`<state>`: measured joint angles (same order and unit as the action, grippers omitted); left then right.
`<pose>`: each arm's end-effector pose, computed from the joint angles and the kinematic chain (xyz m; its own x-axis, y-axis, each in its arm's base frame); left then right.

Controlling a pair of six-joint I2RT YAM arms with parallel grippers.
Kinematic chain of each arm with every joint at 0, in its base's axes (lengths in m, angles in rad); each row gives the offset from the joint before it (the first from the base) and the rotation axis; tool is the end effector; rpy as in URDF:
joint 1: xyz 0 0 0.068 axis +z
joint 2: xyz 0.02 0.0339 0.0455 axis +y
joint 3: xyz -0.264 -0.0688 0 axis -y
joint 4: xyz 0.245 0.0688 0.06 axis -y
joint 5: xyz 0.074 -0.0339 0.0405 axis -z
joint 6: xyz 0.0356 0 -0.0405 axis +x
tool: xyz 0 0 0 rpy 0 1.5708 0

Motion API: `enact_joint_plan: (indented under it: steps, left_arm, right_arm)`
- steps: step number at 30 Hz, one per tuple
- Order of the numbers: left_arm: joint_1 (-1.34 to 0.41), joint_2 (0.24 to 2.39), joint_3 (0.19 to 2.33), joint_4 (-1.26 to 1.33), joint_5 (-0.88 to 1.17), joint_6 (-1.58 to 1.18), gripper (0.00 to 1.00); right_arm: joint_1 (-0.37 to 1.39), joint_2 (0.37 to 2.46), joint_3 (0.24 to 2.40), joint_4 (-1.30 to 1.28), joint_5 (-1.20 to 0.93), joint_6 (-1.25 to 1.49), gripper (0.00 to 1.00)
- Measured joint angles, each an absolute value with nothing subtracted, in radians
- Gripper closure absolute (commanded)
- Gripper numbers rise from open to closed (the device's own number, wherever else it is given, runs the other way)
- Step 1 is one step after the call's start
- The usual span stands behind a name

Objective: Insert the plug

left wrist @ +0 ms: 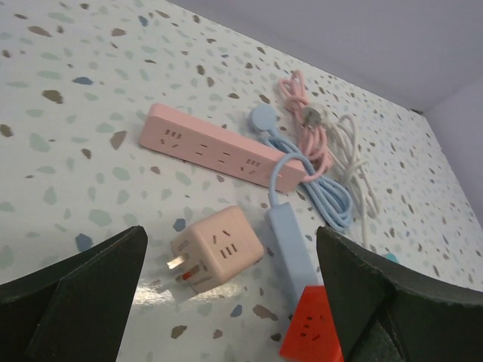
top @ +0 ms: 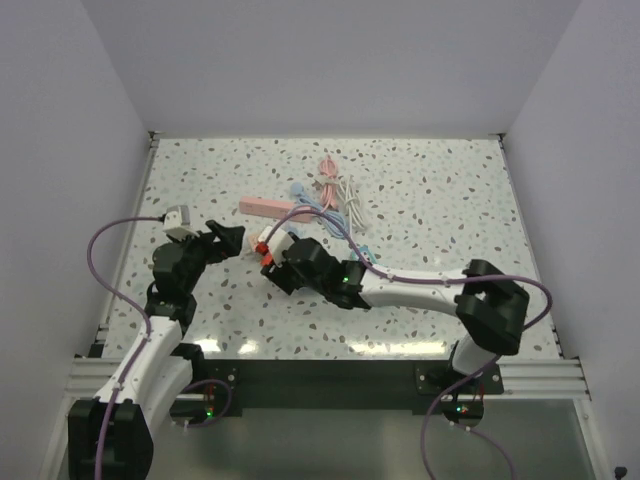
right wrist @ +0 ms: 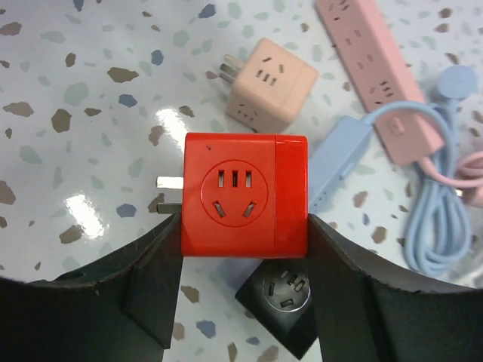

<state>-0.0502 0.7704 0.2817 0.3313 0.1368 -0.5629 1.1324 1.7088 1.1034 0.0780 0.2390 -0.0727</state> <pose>0.1825 -0.0140 0.2182 -0.2307 -0.5177 -0.8238 0.0723 0.8352 -0.5451 0.1714 0.3457 0.2302 -0.1555 -0.4979 -0.8532 -0.8063 0.5630 -0.1816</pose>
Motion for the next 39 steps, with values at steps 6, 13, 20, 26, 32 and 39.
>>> enact_joint_plan:
  steps: [6,13,20,26,32,39]
  left_arm:
    - [-0.047,0.823,0.284,0.46,0.435,-0.603,0.0]
    - [-0.07,0.878,0.26,0.708,0.722,-0.728,0.01]
    - [-0.197,0.957,0.26,0.816,0.833,-0.749,0.0]
    - [-0.226,1.025,0.26,0.861,0.863,-0.767,0.0]
    - [-0.238,1.065,0.26,0.91,0.865,-0.788,0.0]
    - [-0.247,1.129,0.26,1.032,0.885,-0.878,0.0]
  right_arm:
    - [1.132,1.45,0.89,0.178,0.314,-0.139,1.0]
    - [1.132,1.343,0.81,0.24,0.331,-0.222,1.0]
    - [1.132,1.279,0.75,0.289,0.323,-0.272,1.0]
    - [1.132,1.197,0.706,0.329,0.31,-0.298,1.0]
    - [1.132,1.183,0.704,0.356,0.261,-0.308,1.0]
    - [1.132,1.184,0.7,0.36,0.21,-0.309,1.0]
